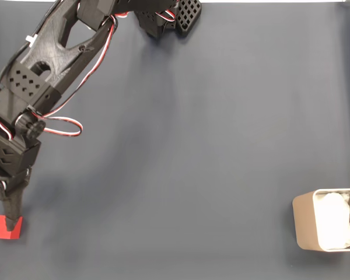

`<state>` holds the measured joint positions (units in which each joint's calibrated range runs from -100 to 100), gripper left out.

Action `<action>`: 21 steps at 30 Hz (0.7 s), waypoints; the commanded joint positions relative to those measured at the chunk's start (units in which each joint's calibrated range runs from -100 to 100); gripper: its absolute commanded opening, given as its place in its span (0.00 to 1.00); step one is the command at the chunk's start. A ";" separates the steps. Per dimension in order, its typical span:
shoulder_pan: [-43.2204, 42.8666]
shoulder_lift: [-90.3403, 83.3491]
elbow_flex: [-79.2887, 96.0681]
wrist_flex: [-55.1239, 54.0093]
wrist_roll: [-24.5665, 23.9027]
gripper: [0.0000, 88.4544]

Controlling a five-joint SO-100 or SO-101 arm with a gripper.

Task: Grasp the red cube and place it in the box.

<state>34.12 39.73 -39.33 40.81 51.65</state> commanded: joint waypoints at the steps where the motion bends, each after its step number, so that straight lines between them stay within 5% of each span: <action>1: 0.18 0.39 -3.00 -2.12 0.63 0.30; 21: -0.10 8.88 -5.29 -9.91 0.59 0.39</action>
<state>34.05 48.85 -40.51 32.22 52.43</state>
